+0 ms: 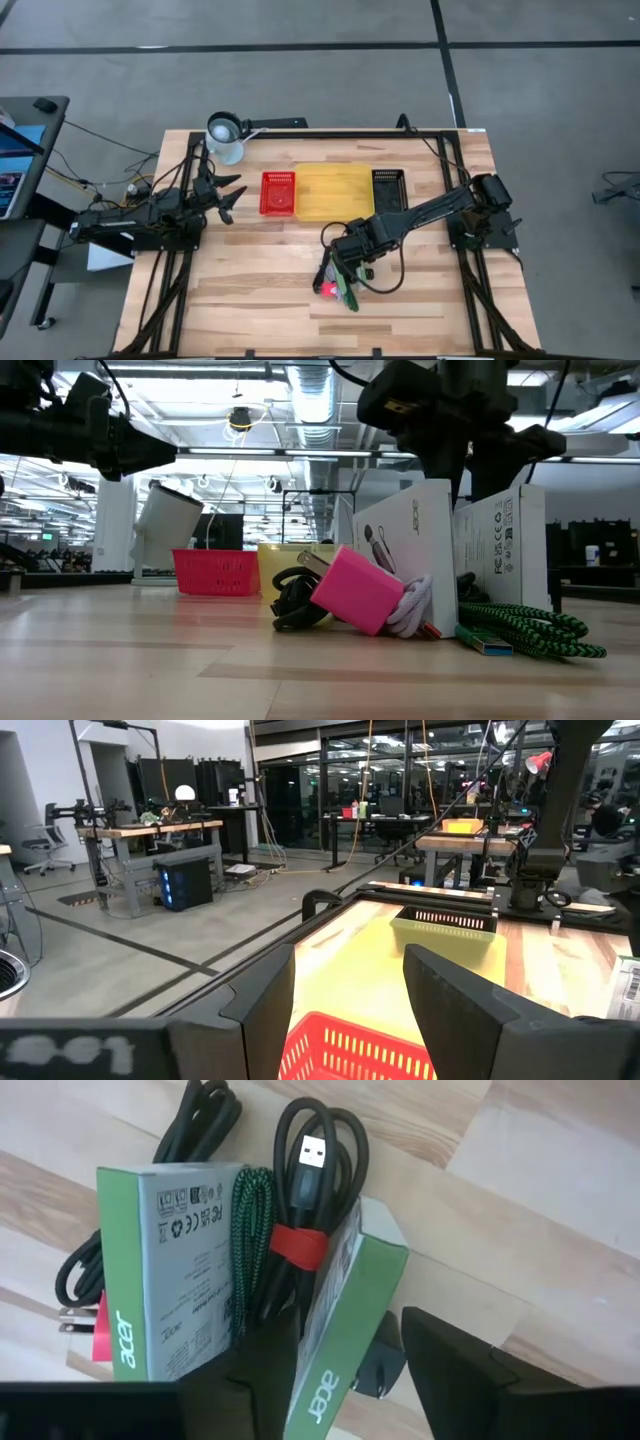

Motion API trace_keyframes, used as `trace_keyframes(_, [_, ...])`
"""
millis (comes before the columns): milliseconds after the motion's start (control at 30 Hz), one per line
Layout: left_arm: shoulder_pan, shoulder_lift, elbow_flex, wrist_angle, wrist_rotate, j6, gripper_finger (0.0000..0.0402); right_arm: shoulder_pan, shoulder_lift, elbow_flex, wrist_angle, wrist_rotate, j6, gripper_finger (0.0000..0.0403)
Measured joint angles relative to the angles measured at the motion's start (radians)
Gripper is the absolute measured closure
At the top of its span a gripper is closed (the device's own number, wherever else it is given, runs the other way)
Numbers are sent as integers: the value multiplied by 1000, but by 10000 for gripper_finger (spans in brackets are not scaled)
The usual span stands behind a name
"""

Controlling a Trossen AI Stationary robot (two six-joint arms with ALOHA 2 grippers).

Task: Pick and place items into bin
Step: Put the right card reader box into the red bin

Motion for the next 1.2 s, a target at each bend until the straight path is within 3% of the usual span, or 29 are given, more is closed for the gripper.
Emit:
trace_keyframes(333, [0,0,0,0,0,0,219,0,0,0,-3,3,0,287])
trace_keyframes(1200, [0,0,0,0,0,0,219,-2,0,0,1,8,52,337])
